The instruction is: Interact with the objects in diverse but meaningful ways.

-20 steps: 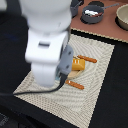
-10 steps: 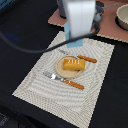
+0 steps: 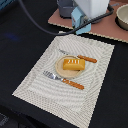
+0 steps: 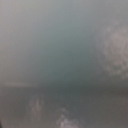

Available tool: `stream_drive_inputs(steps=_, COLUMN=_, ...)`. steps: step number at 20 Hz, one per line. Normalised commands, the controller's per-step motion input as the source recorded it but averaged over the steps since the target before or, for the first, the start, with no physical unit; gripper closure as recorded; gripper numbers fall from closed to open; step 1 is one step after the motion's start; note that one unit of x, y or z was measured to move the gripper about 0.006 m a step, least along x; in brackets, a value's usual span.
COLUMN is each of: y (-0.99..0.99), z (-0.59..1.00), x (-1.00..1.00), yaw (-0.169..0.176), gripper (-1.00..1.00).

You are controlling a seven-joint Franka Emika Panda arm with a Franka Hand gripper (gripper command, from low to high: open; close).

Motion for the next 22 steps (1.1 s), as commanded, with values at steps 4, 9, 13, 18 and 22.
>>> stream_drive_inputs(steps=4, y=0.62, z=-0.39, x=-0.24, yaw=0.094, gripper=1.0)
stream_drive_inputs(steps=9, y=0.59, z=-0.39, x=-0.24, yaw=0.097, gripper=1.0)
stream_drive_inputs(steps=13, y=0.43, z=-0.49, x=-0.19, yaw=0.099, gripper=1.0)
stream_drive_inputs(steps=18, y=0.19, z=-0.61, x=-0.23, yaw=0.093, gripper=1.0)
stream_drive_inputs(steps=22, y=-0.01, z=-0.59, x=-0.18, yaw=0.08, gripper=1.0)
